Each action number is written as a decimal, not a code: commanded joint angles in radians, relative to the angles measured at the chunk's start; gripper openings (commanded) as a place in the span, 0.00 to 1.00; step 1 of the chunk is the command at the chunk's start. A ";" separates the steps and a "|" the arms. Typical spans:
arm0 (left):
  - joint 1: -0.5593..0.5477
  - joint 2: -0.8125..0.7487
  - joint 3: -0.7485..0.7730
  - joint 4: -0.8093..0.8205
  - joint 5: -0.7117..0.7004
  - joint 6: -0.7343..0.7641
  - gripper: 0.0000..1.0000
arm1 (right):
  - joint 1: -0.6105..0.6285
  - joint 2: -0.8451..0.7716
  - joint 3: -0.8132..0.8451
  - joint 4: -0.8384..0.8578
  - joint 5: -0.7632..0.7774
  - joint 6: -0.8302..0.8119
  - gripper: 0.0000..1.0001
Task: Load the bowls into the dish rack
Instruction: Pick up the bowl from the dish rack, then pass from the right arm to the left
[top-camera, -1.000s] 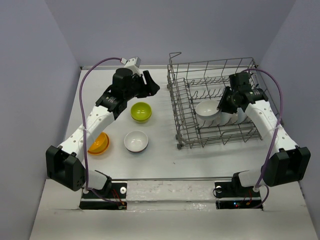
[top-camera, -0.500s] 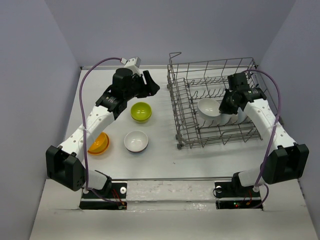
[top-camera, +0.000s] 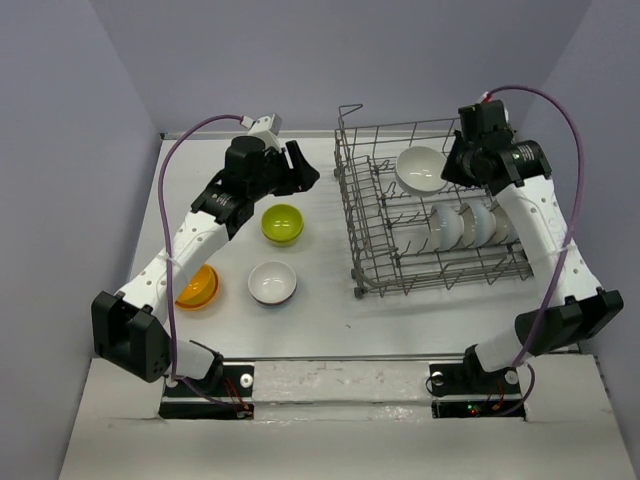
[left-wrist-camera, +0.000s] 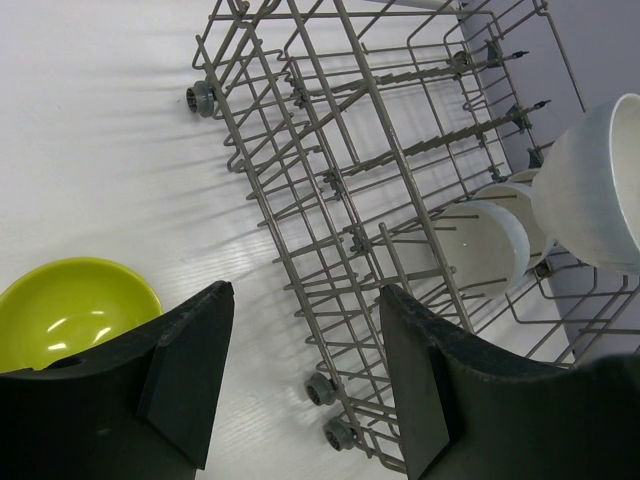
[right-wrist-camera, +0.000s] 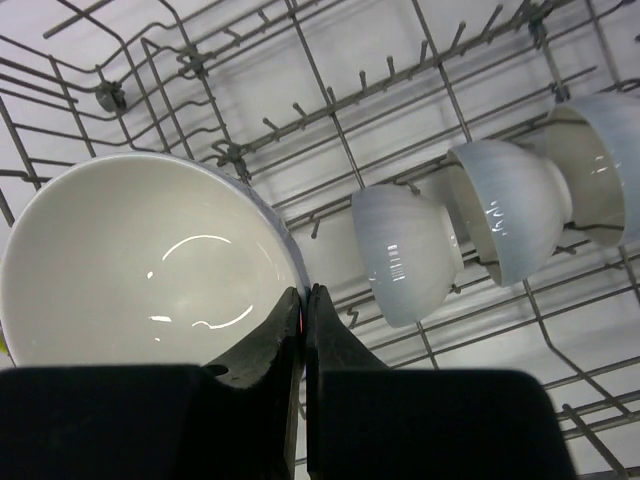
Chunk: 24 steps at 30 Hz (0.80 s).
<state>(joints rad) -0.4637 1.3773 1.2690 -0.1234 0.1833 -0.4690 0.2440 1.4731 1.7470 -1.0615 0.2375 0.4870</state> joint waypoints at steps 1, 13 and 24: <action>-0.006 -0.052 -0.016 0.033 0.004 0.013 0.69 | 0.122 0.068 0.181 -0.073 0.254 -0.039 0.01; -0.006 -0.050 -0.014 0.028 -0.007 0.015 0.69 | 0.485 0.211 0.223 -0.209 1.136 -0.168 0.01; -0.004 -0.046 -0.022 0.039 0.004 0.012 0.69 | 0.517 0.089 -0.058 0.337 1.487 -0.771 0.01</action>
<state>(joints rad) -0.4637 1.3701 1.2667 -0.1230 0.1795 -0.4686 0.7395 1.6585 1.6951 -0.9997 1.3678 -0.0433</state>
